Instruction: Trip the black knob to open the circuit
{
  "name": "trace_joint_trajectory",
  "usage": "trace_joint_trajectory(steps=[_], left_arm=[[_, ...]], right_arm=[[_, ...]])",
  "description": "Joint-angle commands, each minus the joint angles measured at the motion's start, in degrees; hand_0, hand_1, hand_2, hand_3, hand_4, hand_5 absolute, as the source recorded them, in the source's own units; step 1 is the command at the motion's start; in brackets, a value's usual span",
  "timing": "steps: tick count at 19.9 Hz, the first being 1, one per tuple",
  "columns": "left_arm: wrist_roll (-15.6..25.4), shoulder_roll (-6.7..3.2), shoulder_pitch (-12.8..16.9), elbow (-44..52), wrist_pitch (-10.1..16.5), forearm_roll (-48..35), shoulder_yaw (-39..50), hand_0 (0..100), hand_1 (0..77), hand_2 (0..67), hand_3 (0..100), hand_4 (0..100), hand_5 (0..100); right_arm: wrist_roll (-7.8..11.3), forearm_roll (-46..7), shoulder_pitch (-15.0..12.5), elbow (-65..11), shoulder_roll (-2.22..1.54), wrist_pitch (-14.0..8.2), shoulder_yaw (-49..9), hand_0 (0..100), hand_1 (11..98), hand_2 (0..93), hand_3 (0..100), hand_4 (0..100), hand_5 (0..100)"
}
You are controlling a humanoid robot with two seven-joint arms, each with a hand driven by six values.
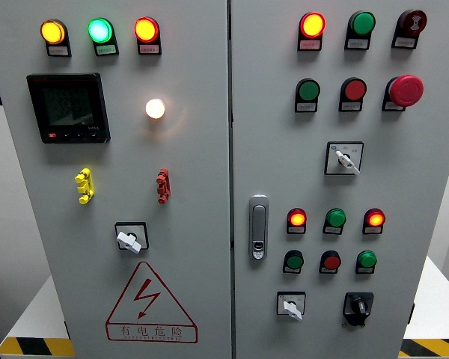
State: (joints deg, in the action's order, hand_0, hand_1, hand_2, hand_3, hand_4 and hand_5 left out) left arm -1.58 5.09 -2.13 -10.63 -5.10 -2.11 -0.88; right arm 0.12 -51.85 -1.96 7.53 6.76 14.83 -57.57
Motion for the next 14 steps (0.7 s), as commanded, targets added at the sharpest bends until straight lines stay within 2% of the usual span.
trace_joint_trajectory(steps=[1,3,6,7,8,9,10,11,12,13,14], left_arm=[[0.0,0.01,0.0,0.0,0.0,0.0,0.0,0,0.0,19.4,26,10,9],[0.0,0.01,0.0,0.0,0.0,0.0,0.0,0,0.0,19.4,26,10,9],[0.0,0.01,-0.1,0.0,0.0,0.0,0.0,0,0.0,19.4,26,10,9],[0.0,0.01,0.0,0.0,0.0,0.0,0.0,0,0.0,19.4,26,10,9],[0.0,0.09,-0.1,0.0,0.0,0.0,0.0,0,0.0,19.4,26,10,9],[0.0,0.09,0.0,0.0,0.0,0.0,0.0,0,0.0,19.4,26,10,9],[0.0,0.01,-0.1,0.0,0.0,0.0,0.0,0,0.0,19.5,26,10,9],[0.0,0.01,-0.1,0.0,0.0,0.0,0.0,0,0.0,19.5,26,10,9],[0.0,0.01,-0.1,0.0,0.0,0.0,0.0,0,0.0,19.5,26,10,9],[0.0,0.01,-0.1,0.0,0.0,0.0,0.0,0,0.0,19.5,26,10,9],[0.0,0.01,0.0,0.0,0.0,0.0,0.0,0,0.0,19.5,26,10,9]], right_arm=[[0.05,-10.1,-0.1,2.0,0.01,3.8,-11.1,86,36.5,0.0,3,0,4],[0.14,-13.1,0.5,2.9,0.09,3.8,-12.8,86,36.1,0.0,3,0,4],[0.75,-13.0,2.4,4.9,-0.26,4.3,-11.9,86,35.7,0.0,3,0,4],[0.84,-13.0,2.6,5.7,-0.52,4.4,-11.9,86,35.7,0.0,3,0,4],[0.84,-13.0,2.6,6.0,-0.52,4.4,-11.9,86,35.6,0.0,3,0,4],[0.84,-12.8,2.8,6.0,-0.69,4.6,-12.0,86,35.5,0.0,3,0,4],[0.93,-12.7,2.9,6.0,-0.61,4.6,-12.6,86,35.5,0.0,3,0,4],[0.93,-13.4,3.0,5.7,-0.52,4.5,-14.6,86,35.3,0.0,3,0,4],[1.02,-14.6,3.0,5.0,-0.26,4.6,-18.8,86,35.3,0.0,3,0,4],[1.19,-18.2,3.1,4.0,0.01,5.2,-25.0,86,35.4,0.0,3,0,4],[1.37,-25.6,3.5,2.3,0.09,6.1,-31.3,86,35.5,0.0,3,0,4]])
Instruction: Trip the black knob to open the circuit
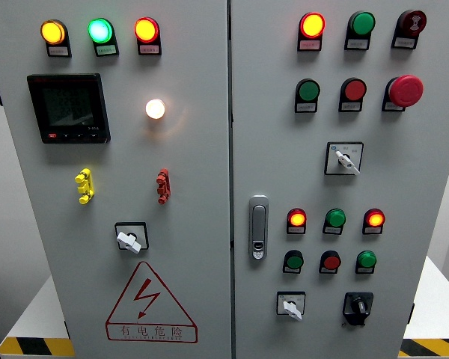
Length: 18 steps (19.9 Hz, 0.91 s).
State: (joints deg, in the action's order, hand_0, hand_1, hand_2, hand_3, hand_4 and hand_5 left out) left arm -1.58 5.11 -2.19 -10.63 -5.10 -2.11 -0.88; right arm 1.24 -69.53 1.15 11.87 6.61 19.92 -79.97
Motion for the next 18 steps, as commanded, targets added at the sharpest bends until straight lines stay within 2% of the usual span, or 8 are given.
trace_joint_trajectory(steps=[1,2,3,4,6,8,13,18], left_arm=[[0.0,-0.01,0.1,0.0,0.0,0.0,0.0,0,0.0,19.5,26,10,9],[0.0,-0.01,0.1,0.0,0.0,0.0,0.0,0,0.0,19.5,26,10,9],[0.0,-0.01,0.1,0.0,0.0,0.0,0.0,0,0.0,19.5,26,10,9],[0.0,-0.01,0.1,0.0,0.0,0.0,0.0,0,0.0,19.5,26,10,9],[0.0,-0.01,0.0,0.0,0.0,0.0,0.0,0,0.0,19.5,26,10,9],[0.0,-0.01,0.1,0.0,0.0,0.0,0.0,0,0.0,19.5,26,10,9],[0.0,-0.01,0.0,0.0,0.0,0.0,0.0,0,0.0,19.4,26,10,9],[0.0,0.08,0.0,0.0,0.0,0.0,0.0,0,0.0,19.4,26,10,9]], right_arm=[[1.39,-13.5,0.5,-3.2,0.25,1.6,-11.9,86,35.7,0.0,3,0,5],[5.23,-16.6,0.7,-4.3,0.25,1.8,-13.4,86,35.8,0.0,3,0,5],[7.62,-16.7,1.0,-6.4,0.33,1.6,-13.9,86,35.9,0.0,4,0,6],[8.77,-16.9,1.1,-10.1,0.42,1.5,-15.6,85,36.5,0.0,4,0,7],[9.31,-17.0,0.3,-19.5,0.51,1.5,-19.6,84,38.2,0.0,6,0,10],[10.54,-16.6,-2.0,-29.3,0.51,1.3,-20.6,83,39.3,0.0,8,0,13],[10.63,-16.2,-7.6,-53.9,0.33,1.3,-20.8,83,40.7,0.0,17,9,25],[10.89,-14.7,-12.3,-73.6,0.25,1.1,-18.8,85,42.1,0.0,24,18,30]])
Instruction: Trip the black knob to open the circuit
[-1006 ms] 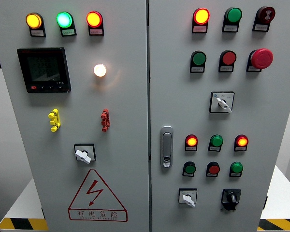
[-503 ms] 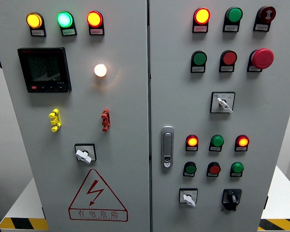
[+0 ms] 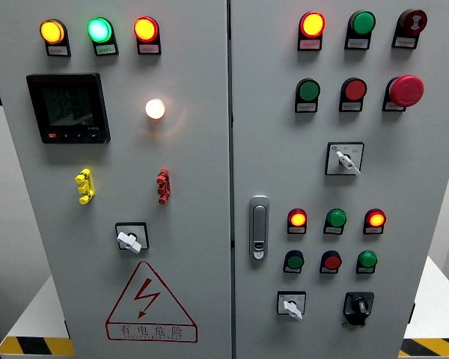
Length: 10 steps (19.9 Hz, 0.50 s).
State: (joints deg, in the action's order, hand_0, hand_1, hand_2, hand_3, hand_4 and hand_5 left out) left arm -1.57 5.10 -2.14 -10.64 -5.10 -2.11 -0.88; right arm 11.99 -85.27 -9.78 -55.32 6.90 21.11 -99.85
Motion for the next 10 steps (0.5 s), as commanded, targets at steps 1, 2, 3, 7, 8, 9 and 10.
trace_joint_trajectory(steps=[1,2,3,7,8,9,10], left_arm=[[0.0,-0.01,0.0,0.0,0.0,0.0,0.0,0,0.0,19.4,26,10,9],[0.0,-0.01,-0.1,0.0,0.0,0.0,0.0,0,0.0,19.4,26,10,9],[0.0,0.08,-0.1,0.0,0.0,0.0,0.0,0,0.0,19.4,26,10,9],[0.0,-0.01,-0.1,0.0,0.0,0.0,0.0,0,0.0,19.4,26,10,9],[0.0,-0.01,0.0,0.0,0.0,0.0,0.0,0,0.0,19.4,26,10,9],[0.0,-0.01,0.0,0.0,0.0,0.0,0.0,0,0.0,19.4,26,10,9],[0.0,-0.01,-0.1,0.0,0.0,0.0,0.0,0,0.0,19.4,26,10,9]], right_arm=[[0.14,1.9,-2.0,-9.8,-0.04,-0.5,1.6,85,42.1,0.0,25,19,31],[0.14,2.0,-2.3,-13.0,-0.04,-1.5,2.2,85,42.1,0.0,27,21,33],[0.14,2.0,-2.5,-15.4,-0.04,-2.6,2.8,85,42.4,0.0,30,25,35],[0.14,2.4,-2.7,-23.8,-0.04,-6.1,5.4,85,44.0,0.0,43,46,50],[0.23,2.5,-2.3,-25.1,-0.13,-6.3,6.0,85,44.6,0.0,49,55,56],[0.14,2.6,-2.1,-26.1,-0.04,-6.6,6.2,85,45.3,0.0,55,61,59],[0.32,2.5,-1.2,-26.6,-0.04,-7.1,6.7,85,45.6,0.0,58,64,62]])
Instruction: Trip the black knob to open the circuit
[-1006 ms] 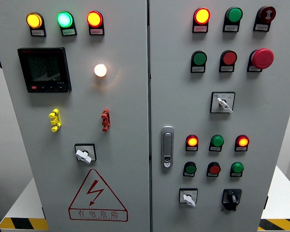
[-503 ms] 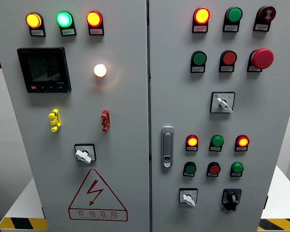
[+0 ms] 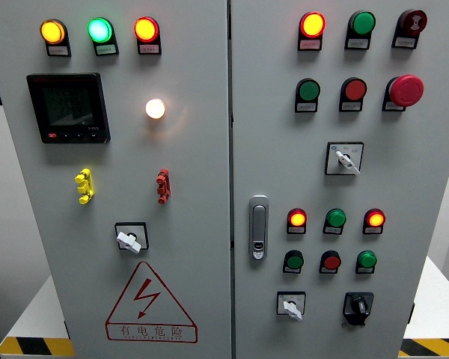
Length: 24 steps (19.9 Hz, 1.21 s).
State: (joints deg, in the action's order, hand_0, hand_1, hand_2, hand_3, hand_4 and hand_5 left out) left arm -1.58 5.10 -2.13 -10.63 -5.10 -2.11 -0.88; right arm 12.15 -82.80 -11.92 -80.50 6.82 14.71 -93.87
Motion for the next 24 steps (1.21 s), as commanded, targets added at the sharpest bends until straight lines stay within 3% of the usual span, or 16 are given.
trace_joint_trajectory(steps=[1,4,8,13,17,20,24], left_arm=[[0.0,0.0,-0.1,0.0,0.0,0.0,0.0,0,0.0,19.4,26,10,9],[0.0,0.08,0.0,0.0,0.0,0.0,0.0,0,0.0,19.4,26,10,9],[0.0,0.08,-0.1,0.0,0.0,0.0,0.0,0,0.0,19.4,26,10,9],[0.0,0.0,-0.1,0.0,0.0,0.0,0.0,0,0.0,19.4,26,10,9],[0.0,0.0,0.0,0.0,0.0,0.0,0.0,0,0.0,19.4,26,10,9],[0.0,0.0,0.0,0.0,0.0,0.0,0.0,0,0.0,19.5,26,10,9],[0.0,0.0,-0.1,0.0,0.0,0.0,0.0,0,0.0,19.5,26,10,9]], right_arm=[[0.15,0.0,1.8,-1.9,0.04,-1.4,1.2,86,46.0,0.0,67,70,73],[0.07,0.1,4.8,-1.8,0.21,-3.0,3.2,87,47.9,0.0,80,78,100],[0.07,0.2,9.3,-0.4,0.3,-7.2,4.9,92,53.3,0.0,80,88,100],[-0.02,1.8,11.0,-0.4,0.48,-7.8,5.1,100,59.9,0.0,84,100,100],[-0.46,2.6,13.1,-0.4,0.48,-8.7,5.1,100,65.7,0.0,87,100,100],[-0.64,3.2,14.2,-0.4,0.83,-8.6,5.9,100,66.4,0.0,88,100,100],[-1.42,3.6,15.9,0.1,0.83,-8.6,6.3,100,66.7,0.0,88,100,100]])
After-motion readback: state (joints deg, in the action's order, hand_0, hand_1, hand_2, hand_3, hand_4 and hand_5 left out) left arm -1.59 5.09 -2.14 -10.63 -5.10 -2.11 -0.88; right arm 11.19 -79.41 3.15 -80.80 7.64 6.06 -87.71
